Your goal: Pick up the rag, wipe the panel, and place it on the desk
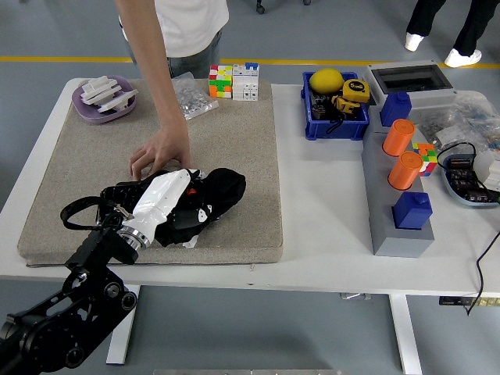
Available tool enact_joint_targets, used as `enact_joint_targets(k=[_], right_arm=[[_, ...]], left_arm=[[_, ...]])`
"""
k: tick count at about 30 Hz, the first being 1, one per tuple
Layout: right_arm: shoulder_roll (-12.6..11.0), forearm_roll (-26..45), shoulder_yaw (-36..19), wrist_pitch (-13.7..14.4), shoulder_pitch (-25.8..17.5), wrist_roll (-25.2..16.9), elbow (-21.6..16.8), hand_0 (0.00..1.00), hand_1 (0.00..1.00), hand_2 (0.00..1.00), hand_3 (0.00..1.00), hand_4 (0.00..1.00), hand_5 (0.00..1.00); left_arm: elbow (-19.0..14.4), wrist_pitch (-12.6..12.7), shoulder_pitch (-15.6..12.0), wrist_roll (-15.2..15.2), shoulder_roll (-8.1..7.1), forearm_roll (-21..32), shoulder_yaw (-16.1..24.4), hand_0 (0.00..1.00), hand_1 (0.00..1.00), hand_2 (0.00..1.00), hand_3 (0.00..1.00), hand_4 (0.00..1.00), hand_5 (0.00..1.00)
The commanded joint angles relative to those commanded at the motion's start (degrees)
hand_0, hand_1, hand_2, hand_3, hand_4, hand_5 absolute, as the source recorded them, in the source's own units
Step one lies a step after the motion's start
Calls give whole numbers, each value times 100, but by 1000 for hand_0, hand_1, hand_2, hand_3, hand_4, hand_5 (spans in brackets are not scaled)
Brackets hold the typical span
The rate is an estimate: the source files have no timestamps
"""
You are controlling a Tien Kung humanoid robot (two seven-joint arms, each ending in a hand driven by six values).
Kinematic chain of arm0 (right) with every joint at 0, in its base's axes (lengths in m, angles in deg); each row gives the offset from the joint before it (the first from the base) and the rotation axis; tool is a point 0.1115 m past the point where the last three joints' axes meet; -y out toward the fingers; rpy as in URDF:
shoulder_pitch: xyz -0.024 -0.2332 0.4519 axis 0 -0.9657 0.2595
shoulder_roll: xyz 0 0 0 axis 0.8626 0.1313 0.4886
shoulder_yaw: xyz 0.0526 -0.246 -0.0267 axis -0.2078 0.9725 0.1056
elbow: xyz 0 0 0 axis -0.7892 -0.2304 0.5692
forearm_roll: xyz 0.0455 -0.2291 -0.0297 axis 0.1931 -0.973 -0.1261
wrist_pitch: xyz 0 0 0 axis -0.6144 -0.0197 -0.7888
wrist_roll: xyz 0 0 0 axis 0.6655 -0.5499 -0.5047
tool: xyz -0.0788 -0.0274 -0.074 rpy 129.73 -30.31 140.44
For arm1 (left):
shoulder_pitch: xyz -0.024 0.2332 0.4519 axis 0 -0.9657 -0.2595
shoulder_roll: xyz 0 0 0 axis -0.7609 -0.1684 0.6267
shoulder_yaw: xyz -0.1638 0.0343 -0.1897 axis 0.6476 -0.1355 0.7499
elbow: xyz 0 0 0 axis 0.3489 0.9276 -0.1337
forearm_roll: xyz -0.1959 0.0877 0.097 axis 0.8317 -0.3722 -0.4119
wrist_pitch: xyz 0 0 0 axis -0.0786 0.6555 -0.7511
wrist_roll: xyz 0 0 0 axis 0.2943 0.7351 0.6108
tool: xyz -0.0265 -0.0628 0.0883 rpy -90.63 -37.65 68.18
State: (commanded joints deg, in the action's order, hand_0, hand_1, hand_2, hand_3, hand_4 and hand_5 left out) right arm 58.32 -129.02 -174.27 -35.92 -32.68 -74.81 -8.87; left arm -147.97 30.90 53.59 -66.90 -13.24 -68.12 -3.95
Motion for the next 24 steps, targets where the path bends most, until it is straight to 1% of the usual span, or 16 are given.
enact_joint_targets(k=[7,8,13,14,18,21,24], right_arm=[[2,-115,-119,-27,-6,-16,0,703,615,580,565,965,419],[2,-124,-131,-31,-8,-19,0,704,614,581,567,967,420],[2,-190,-200,-54,-12,-25,0,704,614,581,567,967,420],[3,-221,-234,-63,-14,-28,0,704,614,582,565,968,420],[9,-395,-403,-119,-29,-41,0,704,614,582,565,968,420],[15,-390,-401,-120,-33,-41,0,704,614,582,566,969,420],[18,-366,-376,-118,-32,-39,0,704,614,582,566,969,420]], left_arm=[[24,19,-159,3,-38,-95,368,276,264,538,495,207,2],[22,21,-181,4,-48,-98,416,302,321,539,497,213,2],[33,32,-305,3,-126,-126,620,302,321,539,497,213,2],[40,32,-332,3,-133,-136,664,294,347,540,501,231,2],[-4,26,-475,13,-139,-202,900,294,347,540,501,231,2],[-56,28,-560,17,-148,-255,1088,295,351,540,503,240,2],[-78,28,-589,18,-161,-269,1180,295,351,540,503,240,2]])
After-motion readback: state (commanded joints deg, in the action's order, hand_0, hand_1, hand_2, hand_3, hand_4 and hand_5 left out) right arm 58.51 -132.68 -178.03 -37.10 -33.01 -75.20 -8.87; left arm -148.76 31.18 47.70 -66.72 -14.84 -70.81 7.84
